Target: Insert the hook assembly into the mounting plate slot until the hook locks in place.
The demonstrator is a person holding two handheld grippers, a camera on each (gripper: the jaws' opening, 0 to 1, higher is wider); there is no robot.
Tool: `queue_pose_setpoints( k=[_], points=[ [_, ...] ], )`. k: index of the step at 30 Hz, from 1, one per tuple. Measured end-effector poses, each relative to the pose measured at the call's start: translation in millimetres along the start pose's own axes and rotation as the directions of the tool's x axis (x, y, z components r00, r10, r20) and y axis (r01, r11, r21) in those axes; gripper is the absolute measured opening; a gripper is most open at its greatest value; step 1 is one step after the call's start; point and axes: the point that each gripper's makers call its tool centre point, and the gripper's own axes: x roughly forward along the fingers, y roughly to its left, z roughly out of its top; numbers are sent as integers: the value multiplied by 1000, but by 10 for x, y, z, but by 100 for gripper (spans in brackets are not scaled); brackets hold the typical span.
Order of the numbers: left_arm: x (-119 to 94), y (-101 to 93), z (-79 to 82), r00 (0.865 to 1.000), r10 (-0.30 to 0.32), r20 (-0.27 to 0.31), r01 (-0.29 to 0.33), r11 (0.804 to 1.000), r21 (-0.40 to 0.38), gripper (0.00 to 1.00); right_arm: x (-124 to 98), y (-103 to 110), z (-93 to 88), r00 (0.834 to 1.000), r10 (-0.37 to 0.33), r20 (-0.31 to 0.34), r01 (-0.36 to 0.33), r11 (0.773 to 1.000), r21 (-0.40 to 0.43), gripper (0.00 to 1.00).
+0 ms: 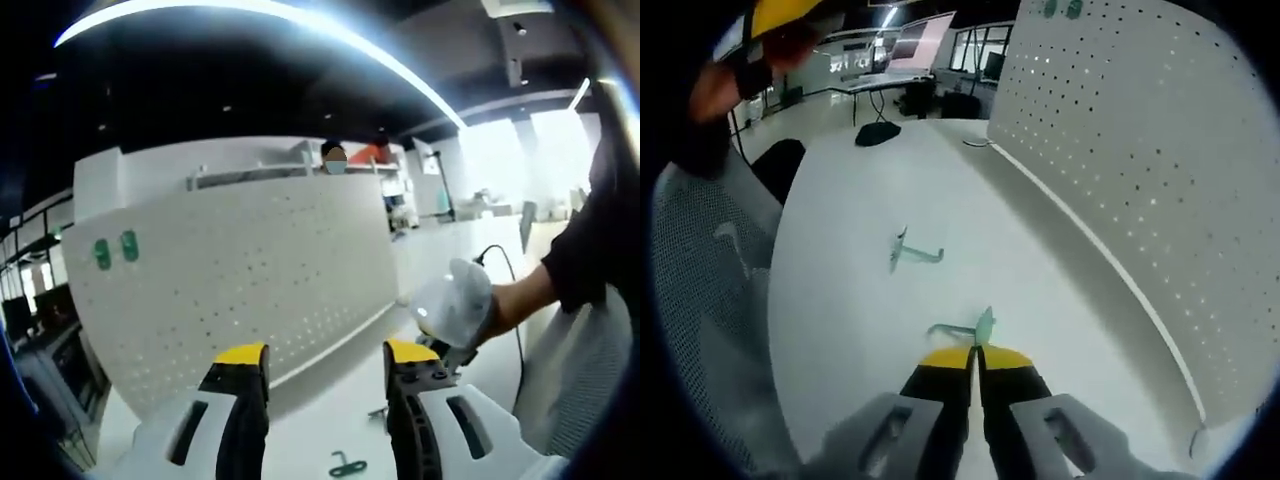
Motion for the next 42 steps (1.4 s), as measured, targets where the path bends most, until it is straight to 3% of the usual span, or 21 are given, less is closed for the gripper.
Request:
queue_pose_setpoints(
  k=[11, 15, 28, 42],
  points=[
    [-8, 4, 10, 1000, 2, 4, -2, 1000, -1, 46, 66, -44, -222, 999, 13, -32, -11, 998, 62, 0],
    [-9, 5, 13, 1000, 3, 5, -3, 1000, -2, 46, 74, -13, -192, 1000, 19, -24, -17, 998, 57, 6],
    [-6, 1, 11, 1000, 0, 4, 0, 1000, -3, 46, 152, -59, -106, 1000, 0, 10, -1, 998, 58, 2],
    [13, -19, -20, 1000, -8, -9, 8, 1000, -1, 46, -24, -163, 101, 996, -31, 80, 26, 997, 71, 1]
  ],
)
